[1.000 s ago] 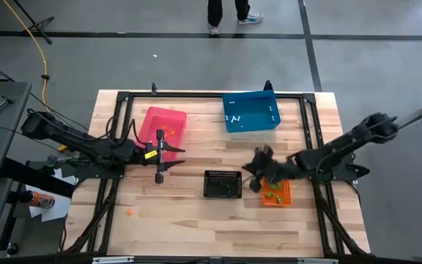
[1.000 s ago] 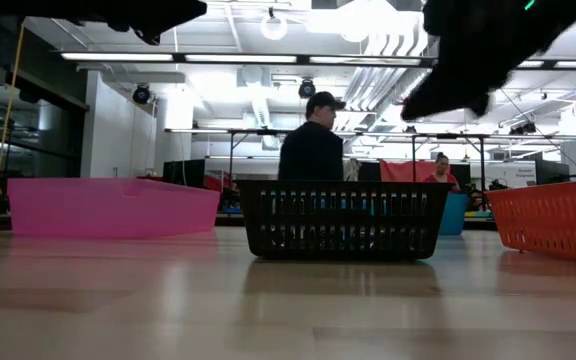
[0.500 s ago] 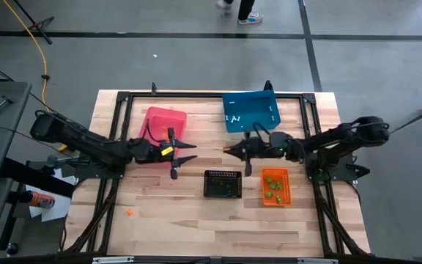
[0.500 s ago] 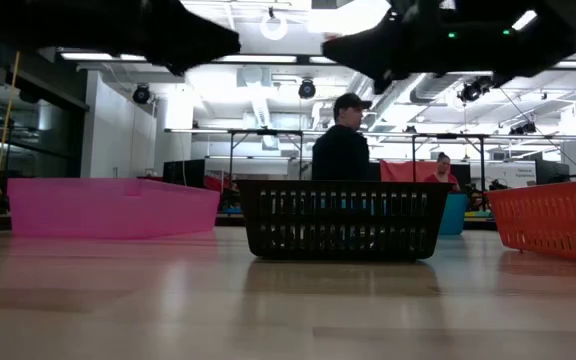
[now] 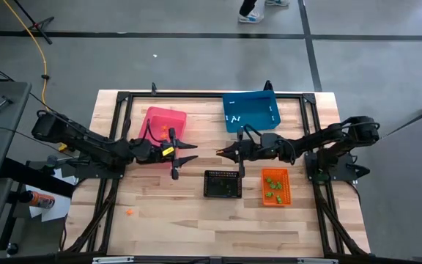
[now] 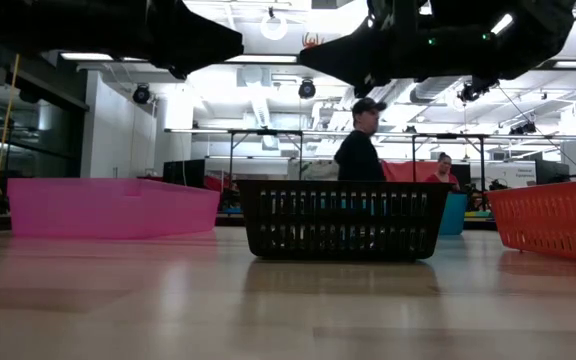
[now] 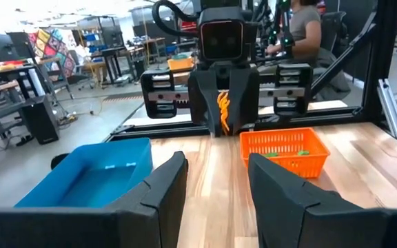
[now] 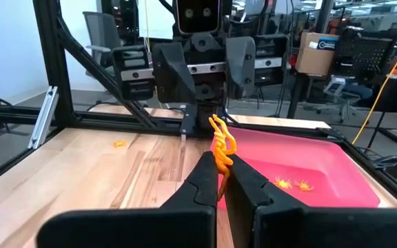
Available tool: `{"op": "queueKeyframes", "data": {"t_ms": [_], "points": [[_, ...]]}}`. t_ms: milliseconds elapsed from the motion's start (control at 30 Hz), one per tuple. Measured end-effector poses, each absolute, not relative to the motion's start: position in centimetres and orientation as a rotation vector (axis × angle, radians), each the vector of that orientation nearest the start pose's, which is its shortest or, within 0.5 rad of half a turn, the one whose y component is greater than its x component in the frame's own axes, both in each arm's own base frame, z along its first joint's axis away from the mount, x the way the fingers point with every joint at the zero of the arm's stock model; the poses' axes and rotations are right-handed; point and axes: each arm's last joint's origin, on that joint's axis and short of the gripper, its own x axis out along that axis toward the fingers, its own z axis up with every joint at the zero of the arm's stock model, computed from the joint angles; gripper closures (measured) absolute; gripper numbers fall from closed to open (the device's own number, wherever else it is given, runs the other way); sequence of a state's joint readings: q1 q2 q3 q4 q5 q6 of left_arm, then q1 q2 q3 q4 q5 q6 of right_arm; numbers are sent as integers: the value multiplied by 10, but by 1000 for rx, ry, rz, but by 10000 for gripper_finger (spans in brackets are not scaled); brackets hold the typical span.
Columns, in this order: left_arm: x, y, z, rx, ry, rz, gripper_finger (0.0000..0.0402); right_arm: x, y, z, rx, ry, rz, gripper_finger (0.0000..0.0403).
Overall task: Sort Halloween decoration
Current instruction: Put the orange spider toy into the pink bin
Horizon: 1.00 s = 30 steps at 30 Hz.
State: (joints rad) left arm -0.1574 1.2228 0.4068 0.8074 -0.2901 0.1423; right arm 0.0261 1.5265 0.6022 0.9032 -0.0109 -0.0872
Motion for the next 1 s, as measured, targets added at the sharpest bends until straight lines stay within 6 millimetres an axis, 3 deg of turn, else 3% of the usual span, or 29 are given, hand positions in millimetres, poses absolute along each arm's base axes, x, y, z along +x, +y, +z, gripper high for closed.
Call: {"op": "queueKeyframes", "data": {"t_ms": [233, 433, 567, 700, 833, 1000], "points": [[235, -30, 216, 123, -13, 130, 259, 300, 8, 206, -80, 20, 37, 403], [228, -43, 237, 56, -188, 20, 259, 316, 4, 191, 4, -41, -68, 403], [212, -53, 256, 65, -285, -56, 259, 350, -3, 173, 87, 21, -85, 403], [196, -59, 270, 75, -325, -100, 259, 400, -10, 162, 104, 79, -55, 403], [186, -62, 274, 75, -312, -129, 259, 445, -20, 162, 99, 80, -69, 403], [184, -65, 272, 81, -276, -153, 259, 481, -40, 157, 132, 73, -104, 403]]}}
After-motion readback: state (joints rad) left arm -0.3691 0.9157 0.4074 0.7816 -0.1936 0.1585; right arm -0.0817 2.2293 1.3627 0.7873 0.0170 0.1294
